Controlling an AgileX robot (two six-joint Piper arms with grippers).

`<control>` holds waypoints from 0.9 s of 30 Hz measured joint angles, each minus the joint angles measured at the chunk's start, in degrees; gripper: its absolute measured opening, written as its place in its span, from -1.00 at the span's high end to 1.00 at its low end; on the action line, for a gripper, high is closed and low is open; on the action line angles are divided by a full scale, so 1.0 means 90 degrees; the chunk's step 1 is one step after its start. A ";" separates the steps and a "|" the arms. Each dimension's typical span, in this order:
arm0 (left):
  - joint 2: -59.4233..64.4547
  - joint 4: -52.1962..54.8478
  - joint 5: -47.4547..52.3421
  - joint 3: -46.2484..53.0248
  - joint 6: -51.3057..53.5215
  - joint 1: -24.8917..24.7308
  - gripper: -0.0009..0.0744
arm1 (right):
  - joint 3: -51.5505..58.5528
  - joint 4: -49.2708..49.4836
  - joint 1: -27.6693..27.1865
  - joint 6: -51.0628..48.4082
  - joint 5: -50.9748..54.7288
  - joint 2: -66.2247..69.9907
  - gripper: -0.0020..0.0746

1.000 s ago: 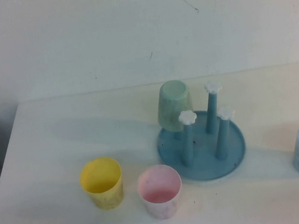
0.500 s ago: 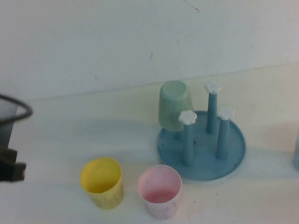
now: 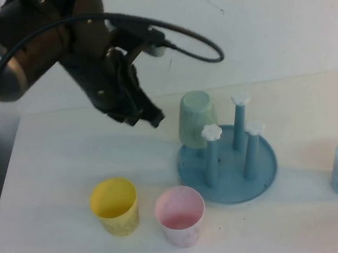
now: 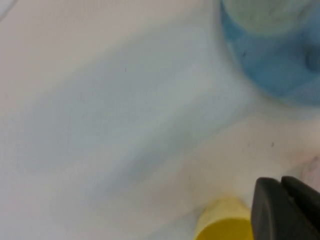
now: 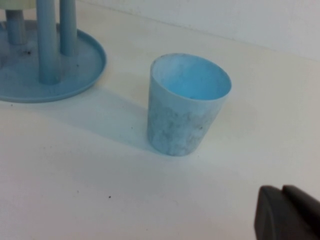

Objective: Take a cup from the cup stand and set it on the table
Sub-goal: Pick up the cup from the rack

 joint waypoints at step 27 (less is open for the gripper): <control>0.1660 -0.1542 -0.1535 -0.1659 0.0188 -0.0296 -0.86 | 0.0000 0.0000 0.0000 0.0000 0.0000 0.0000 0.95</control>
